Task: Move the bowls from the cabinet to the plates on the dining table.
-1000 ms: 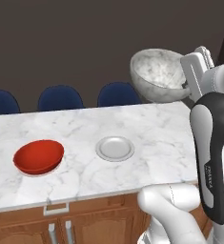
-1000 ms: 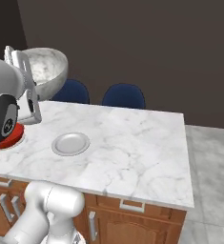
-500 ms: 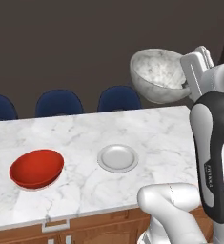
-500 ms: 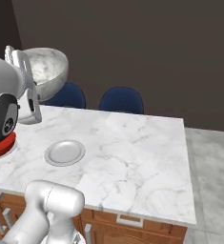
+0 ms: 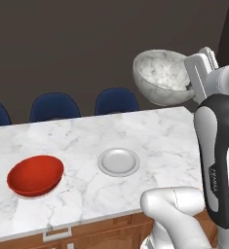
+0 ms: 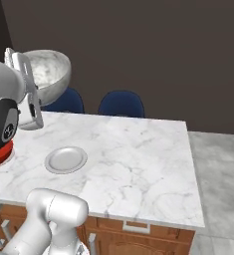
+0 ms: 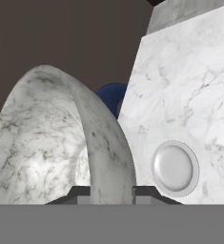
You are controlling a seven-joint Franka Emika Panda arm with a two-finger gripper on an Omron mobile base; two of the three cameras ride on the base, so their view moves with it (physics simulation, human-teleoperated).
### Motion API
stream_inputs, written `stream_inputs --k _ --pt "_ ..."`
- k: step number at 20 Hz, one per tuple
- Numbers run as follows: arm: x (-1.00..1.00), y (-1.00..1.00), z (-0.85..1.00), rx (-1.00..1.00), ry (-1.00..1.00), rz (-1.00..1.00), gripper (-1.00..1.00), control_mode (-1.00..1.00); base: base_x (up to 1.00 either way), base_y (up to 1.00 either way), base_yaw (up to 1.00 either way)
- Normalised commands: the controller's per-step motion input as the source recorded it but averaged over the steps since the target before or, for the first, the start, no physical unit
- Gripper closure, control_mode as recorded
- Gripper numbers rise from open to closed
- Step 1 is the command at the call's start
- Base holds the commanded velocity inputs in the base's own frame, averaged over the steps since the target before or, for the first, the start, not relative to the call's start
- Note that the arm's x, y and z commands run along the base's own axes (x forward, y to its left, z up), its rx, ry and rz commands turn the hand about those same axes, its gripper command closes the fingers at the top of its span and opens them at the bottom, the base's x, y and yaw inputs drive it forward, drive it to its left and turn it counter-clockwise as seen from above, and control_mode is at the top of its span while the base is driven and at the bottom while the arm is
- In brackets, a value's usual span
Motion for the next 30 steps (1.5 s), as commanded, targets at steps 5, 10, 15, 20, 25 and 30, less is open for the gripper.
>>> stream_inputs --k 5,10,15,20,25,30 --pt "0.0 0.0 0.0 0.0 0.0 0.0 1.0 1.0 -0.21 0.62 0.0" --pt "0.0 0.0 0.0 0.0 0.0 0.0 1.0 1.0 0.02 0.44 0.0" --pt "0.0 0.0 0.0 0.0 0.0 0.0 1.0 1.0 0.61 0.09 0.02" --pt "0.0 0.0 0.0 0.0 0.0 0.0 1.0 1.0 0.58 0.03 0.03" --pt "0.0 0.0 0.0 0.0 0.0 0.0 1.0 1.0 0.32 0.08 0.0" --pt "0.05 0.01 -0.02 -0.01 0.07 0.0 1.0 -1.0 0.0 0.0 0.0"
